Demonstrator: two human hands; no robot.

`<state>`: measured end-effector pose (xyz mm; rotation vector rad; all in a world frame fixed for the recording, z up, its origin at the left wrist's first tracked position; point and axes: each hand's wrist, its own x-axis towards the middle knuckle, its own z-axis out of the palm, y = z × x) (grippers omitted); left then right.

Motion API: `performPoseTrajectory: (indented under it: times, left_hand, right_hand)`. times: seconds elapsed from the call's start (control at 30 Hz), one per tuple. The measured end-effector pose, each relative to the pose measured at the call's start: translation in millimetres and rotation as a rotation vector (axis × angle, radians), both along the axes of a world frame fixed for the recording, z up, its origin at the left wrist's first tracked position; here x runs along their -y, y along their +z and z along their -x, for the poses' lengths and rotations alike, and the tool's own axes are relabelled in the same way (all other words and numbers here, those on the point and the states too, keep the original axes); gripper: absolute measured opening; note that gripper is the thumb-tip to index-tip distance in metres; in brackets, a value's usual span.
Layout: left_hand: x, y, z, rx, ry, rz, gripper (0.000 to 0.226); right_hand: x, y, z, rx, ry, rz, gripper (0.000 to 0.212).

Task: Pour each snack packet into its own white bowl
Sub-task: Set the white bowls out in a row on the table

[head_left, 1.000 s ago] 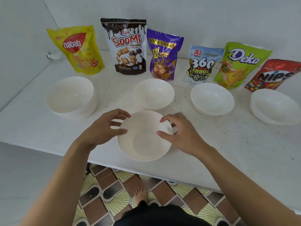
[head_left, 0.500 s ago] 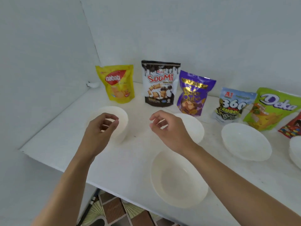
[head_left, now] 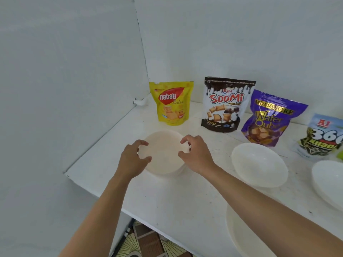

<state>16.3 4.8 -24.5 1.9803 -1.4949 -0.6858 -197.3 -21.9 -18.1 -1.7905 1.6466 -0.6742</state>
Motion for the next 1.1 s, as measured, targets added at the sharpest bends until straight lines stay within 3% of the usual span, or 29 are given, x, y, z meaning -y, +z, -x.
performPoseTrajectory:
  times: [0.17,0.33,0.87,1.1]
  left_hand:
    - [6.6,-8.6,-1.8,0.015,-0.007,0.018,0.051]
    - [5.1,-15.1,-3.7,0.016,0.022,0.157,0.054]
    - [2.4,-11.8,-5.4,-0.098,0.040,0.278,0.054]
    - [5.3,-4.1,-17.1,-0.107,0.035,0.167,0.053]
  right_hand:
    - [9.6,-3.2,-5.2,-0.079,-0.014,-0.010,0.036]
    - [12.3,-5.2,-8.1,-0.107,-0.012,0.020,0.046]
    - [8.3,2.9,-14.3,-0.204,-0.024,0.154,0.048]
    - [7.0,1.8,-14.6,-0.142,-0.040,0.141,0.044]
